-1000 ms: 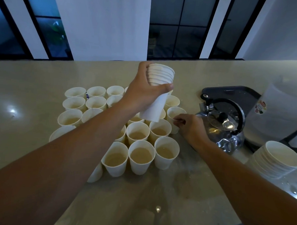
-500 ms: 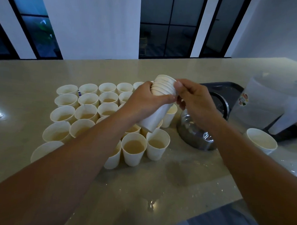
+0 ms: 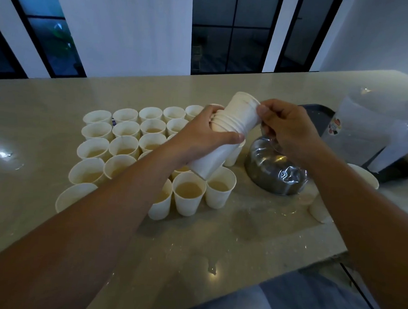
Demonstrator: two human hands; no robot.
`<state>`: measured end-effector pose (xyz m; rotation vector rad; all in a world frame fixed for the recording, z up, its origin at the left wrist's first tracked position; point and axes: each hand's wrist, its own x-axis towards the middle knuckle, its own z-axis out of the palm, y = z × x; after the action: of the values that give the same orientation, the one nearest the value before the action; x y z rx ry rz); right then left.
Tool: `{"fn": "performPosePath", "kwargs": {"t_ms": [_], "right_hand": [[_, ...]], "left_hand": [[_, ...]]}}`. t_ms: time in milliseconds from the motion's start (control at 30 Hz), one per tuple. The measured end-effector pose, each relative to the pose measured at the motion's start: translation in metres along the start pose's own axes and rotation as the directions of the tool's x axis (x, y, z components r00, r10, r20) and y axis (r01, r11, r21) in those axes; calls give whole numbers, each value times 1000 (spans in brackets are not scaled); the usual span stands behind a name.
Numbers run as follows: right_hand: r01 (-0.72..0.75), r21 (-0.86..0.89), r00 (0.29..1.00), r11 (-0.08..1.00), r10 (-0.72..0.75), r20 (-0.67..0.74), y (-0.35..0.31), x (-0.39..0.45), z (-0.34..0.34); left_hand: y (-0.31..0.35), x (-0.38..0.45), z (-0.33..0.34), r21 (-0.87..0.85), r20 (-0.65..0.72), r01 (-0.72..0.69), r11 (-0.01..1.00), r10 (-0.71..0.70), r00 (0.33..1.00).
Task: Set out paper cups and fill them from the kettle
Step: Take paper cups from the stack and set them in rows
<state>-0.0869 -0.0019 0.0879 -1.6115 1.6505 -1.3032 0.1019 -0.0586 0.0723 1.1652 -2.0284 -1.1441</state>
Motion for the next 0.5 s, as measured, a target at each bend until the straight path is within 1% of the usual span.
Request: {"fn": "performPosePath", "kwargs": {"t_ms": [67,167,267,367,433,500], "right_hand": [[3,12,996,1000,-4,89,-1,0,-2],[-3,115,986,993,-16,164,2,3,-8],[-75,273,974,959,12,224,9,5,-10],[-170,427,974,888,86,209,17,6,-7],[-201,489,970,849,103,220,20,5,-5],[-215,499,965,839,103,243,21,5,-3]], "left_hand": [[1,-3,2,0,-18,-107,994,107,994],[3,-4,3,6,-54,-178,984,178,982],[3,-3,4,48,-80,-199,979,202,976],[5,-2,4,77,-91,-192,978,199,976],[7,-1,5,90,-81,-182,979,189,979],[6,0,3,102,-55,-168,981,174,983]]}}
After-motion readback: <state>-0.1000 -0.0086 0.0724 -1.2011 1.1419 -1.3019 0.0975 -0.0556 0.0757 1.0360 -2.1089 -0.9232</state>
